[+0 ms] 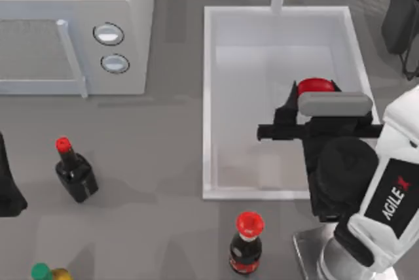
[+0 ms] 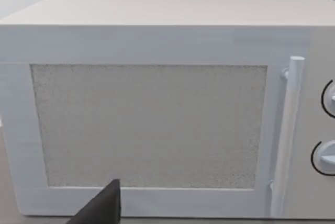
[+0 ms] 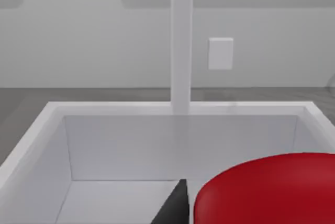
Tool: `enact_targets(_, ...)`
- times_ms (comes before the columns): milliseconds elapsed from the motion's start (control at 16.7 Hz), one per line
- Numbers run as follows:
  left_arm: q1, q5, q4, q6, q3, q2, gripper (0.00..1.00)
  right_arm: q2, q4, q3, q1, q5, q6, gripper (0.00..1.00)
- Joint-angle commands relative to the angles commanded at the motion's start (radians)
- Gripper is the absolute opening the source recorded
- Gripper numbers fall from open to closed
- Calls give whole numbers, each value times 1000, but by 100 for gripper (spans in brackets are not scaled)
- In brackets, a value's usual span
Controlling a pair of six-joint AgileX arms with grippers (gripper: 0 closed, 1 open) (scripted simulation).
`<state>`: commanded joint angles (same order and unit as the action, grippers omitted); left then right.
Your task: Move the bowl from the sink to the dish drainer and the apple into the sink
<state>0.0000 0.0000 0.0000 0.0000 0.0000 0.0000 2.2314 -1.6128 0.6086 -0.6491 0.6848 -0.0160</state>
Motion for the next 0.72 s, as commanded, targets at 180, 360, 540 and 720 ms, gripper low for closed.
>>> enact_targets(180,0,0,0,0,0,0,100,0,0,0,0,0,0,53)
enact_targets(360,0,0,0,0,0,0,100,0,0,0,0,0,0,75)
enact_targets(540,0,0,0,0,0,0,100,0,0,0,0,0,0,98)
enact_targets(720,0,0,0,0,0,0,100,0,0,0,0,0,0,100)
